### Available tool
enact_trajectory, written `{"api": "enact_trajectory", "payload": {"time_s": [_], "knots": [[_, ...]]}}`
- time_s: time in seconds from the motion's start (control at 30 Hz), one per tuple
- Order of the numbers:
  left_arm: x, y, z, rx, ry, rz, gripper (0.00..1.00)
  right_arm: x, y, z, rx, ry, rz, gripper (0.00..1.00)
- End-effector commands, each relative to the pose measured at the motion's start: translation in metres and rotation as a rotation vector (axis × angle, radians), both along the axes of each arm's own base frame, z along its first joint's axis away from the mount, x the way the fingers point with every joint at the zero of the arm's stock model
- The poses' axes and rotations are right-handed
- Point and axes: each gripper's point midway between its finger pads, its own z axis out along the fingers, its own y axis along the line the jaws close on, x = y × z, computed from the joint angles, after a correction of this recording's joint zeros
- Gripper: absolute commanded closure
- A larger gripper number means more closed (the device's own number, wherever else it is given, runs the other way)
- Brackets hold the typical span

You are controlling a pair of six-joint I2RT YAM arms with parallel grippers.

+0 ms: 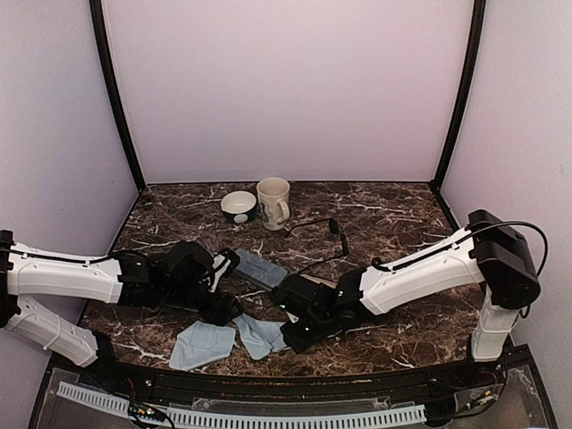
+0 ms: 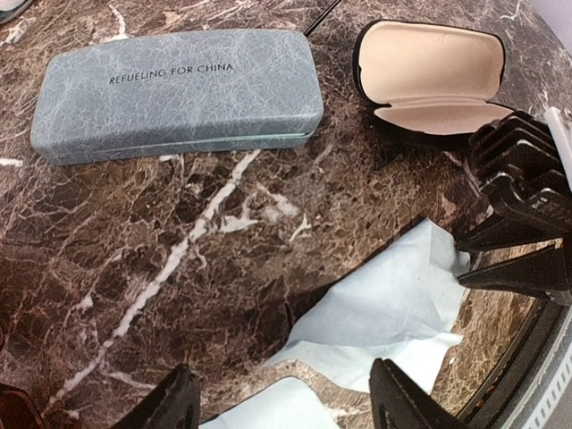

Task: Organize the sunglasses
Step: Pick up the glasses cleaning cloth from the center of the board.

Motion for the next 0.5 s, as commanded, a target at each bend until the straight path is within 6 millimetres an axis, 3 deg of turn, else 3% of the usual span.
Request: {"api": "enact_trajectory", "payload": {"time_s": [0.0, 0.3, 0.47], "knots": [[-0.004, 0.010, -0.001, -0.005, 0.002, 0.023, 0.34, -0.003, -0.011, -0.014, -0.112, -0.042, 0.004, 0.78], [-0.018, 0.011, -0.008, -0.050, 0.029, -0.011, 0.36, -0.005, -0.009, -0.015, -0.119, -0.056, 0.001, 0.93], [-0.028, 0.005, -0.005, -0.088, 0.000, -0.064, 0.37, -0.006, -0.007, -0.011, -0.100, -0.053, -0.001, 0.96]]}}
